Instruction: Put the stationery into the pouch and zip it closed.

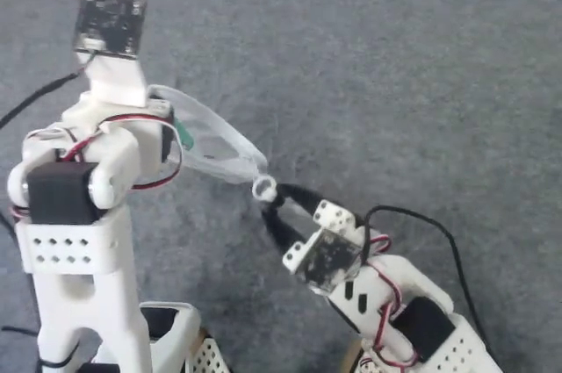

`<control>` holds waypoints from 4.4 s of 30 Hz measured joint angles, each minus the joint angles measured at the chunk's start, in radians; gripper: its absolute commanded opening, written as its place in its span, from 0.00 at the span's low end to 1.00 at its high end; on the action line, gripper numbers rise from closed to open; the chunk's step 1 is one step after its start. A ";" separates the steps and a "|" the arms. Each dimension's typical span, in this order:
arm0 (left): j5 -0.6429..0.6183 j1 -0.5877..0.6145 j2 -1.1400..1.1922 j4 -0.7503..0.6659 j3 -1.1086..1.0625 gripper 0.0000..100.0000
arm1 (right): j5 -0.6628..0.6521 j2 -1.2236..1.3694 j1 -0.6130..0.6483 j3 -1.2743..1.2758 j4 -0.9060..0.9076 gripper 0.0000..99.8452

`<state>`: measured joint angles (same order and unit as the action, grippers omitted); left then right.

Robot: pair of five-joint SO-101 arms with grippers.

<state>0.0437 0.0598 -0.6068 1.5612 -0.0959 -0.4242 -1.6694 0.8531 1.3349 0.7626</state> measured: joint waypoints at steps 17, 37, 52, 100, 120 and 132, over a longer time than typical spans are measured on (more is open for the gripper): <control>0.143 -0.496 0.048 0.052 -0.006 0.24 | -0.032 -0.117 0.109 -0.005 0.173 0.01; 0.315 -0.354 -0.279 0.160 -0.003 0.24 | -0.029 -0.120 -0.017 -0.152 0.244 0.01; 0.330 -0.371 -0.408 0.160 -0.241 0.24 | 0.081 -0.129 -0.150 -0.161 0.166 0.01; 0.330 -0.427 -0.750 -0.275 -0.804 0.24 | 0.115 -0.129 -0.204 -0.161 0.117 0.01; 0.333 -0.483 -0.740 -0.698 -1.099 0.01 | 0.115 -0.132 -0.209 -0.161 0.117 0.01; 0.333 -0.485 -0.740 -0.701 -1.099 0.01 | 0.221 -0.130 -0.377 -0.049 -0.106 0.01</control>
<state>0.3767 -0.4250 -1.3464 0.8600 -1.1945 -0.2033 -1.7998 0.4757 1.2858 0.6567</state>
